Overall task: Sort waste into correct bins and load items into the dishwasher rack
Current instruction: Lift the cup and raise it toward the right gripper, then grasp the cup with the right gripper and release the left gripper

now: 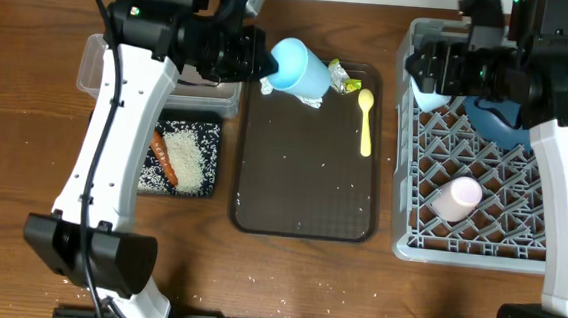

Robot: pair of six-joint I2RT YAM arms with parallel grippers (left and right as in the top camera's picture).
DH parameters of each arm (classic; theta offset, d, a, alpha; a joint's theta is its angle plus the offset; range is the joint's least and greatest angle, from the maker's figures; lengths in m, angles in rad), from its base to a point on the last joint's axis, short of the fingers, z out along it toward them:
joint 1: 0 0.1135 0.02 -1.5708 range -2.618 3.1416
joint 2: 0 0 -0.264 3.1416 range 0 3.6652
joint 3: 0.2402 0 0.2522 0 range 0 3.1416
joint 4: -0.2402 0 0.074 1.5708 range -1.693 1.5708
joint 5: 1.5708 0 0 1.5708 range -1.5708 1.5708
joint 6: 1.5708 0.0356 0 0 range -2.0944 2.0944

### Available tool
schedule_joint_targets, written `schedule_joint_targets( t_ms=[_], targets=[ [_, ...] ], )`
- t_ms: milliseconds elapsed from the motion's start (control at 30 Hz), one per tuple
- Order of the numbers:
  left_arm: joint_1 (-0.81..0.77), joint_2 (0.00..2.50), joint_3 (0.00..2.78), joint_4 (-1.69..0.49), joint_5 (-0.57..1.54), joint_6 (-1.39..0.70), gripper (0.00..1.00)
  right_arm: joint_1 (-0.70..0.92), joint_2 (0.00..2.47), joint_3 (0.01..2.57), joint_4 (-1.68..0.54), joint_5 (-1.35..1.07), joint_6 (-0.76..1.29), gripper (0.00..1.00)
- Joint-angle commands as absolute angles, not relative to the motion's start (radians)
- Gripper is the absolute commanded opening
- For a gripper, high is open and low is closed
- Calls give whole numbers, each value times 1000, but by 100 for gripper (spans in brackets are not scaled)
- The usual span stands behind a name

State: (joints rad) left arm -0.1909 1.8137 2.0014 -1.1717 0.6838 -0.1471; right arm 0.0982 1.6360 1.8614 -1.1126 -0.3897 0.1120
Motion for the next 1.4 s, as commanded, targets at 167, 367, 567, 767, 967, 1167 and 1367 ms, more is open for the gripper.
schedule_joint_targets(
  t_ms=[167,367,567,767,967,1167,1367],
  targets=[
    [-178,1829,1998,-1228,996,5,6,107,1637,1836,-1092,-910,-155,81],
    [-153,1829,1941,-1229,1260,115,6,47,1637,1739,-1021,-1266,-267,81],
    [-130,1829,1859,-1202,1445,150,6,-38,1637,1581,-987,-1558,-428,83],
    [-144,1829,1817,-1184,1499,150,6,-38,1636,1500,-984,-1558,-493,85],
    [-159,1829,1813,-1177,1451,149,6,-28,1631,1502,-944,-1558,-499,88],
    [-183,1830,1802,-1121,1446,116,6,2,1629,1502,-886,-1556,-495,91],
    [-224,1833,1802,-979,1280,-94,6,22,1627,1504,-720,-1511,-314,96]
  ],
)
